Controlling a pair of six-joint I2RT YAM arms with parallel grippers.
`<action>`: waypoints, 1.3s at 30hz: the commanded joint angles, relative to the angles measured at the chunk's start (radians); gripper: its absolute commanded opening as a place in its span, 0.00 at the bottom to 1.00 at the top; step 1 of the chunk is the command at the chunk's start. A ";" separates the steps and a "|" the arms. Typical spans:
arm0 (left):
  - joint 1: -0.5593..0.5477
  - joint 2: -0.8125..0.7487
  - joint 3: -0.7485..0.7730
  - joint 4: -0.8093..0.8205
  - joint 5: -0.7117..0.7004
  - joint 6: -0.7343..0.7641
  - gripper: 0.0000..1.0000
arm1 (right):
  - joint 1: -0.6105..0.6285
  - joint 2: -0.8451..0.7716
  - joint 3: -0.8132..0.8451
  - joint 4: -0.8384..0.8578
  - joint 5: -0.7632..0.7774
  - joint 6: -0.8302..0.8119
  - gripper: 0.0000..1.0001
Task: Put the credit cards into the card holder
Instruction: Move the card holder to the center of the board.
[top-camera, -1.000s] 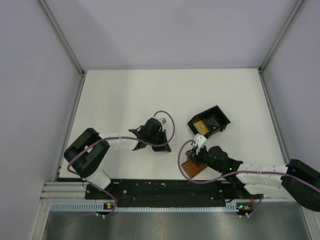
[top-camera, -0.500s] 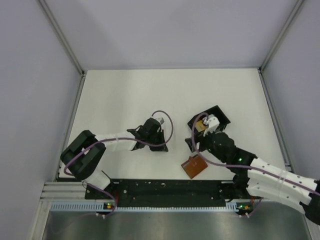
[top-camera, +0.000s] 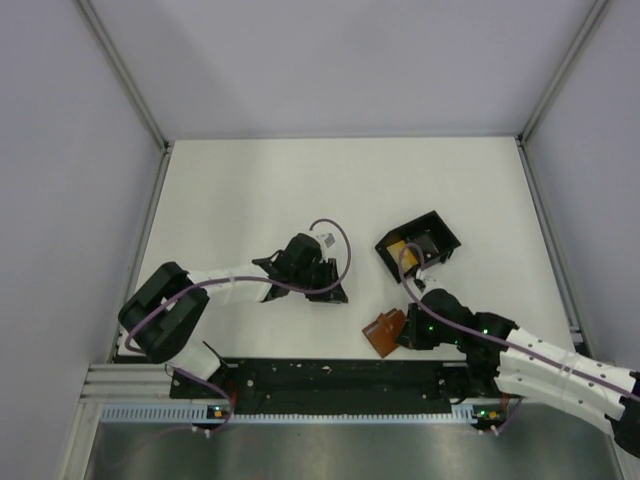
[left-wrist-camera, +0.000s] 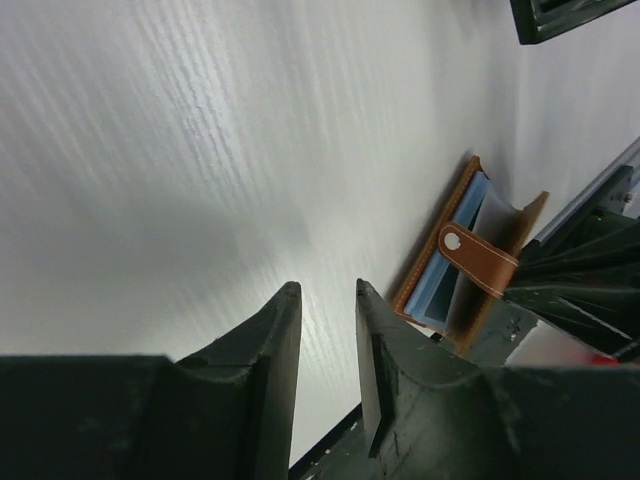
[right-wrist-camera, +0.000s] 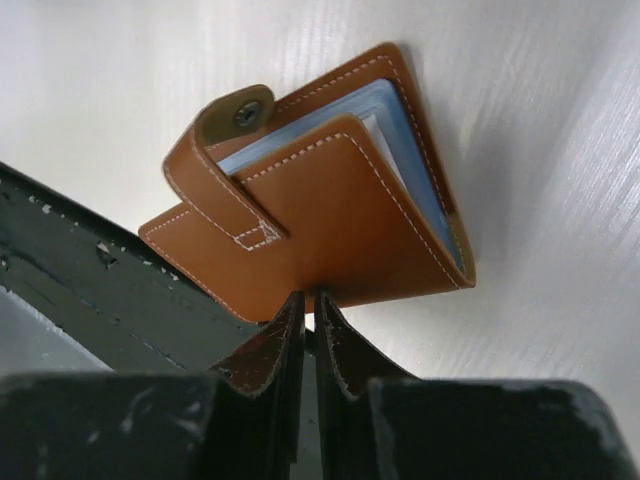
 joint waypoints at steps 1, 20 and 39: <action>-0.004 0.044 -0.031 0.139 0.133 0.003 0.35 | 0.007 0.085 0.009 0.032 0.020 0.065 0.09; -0.010 0.101 -0.153 0.322 0.072 -0.078 0.55 | -0.114 0.671 0.114 0.347 -0.021 -0.146 0.14; -0.010 0.153 -0.106 0.365 0.016 -0.098 0.00 | -0.114 0.731 0.118 0.416 -0.063 -0.172 0.15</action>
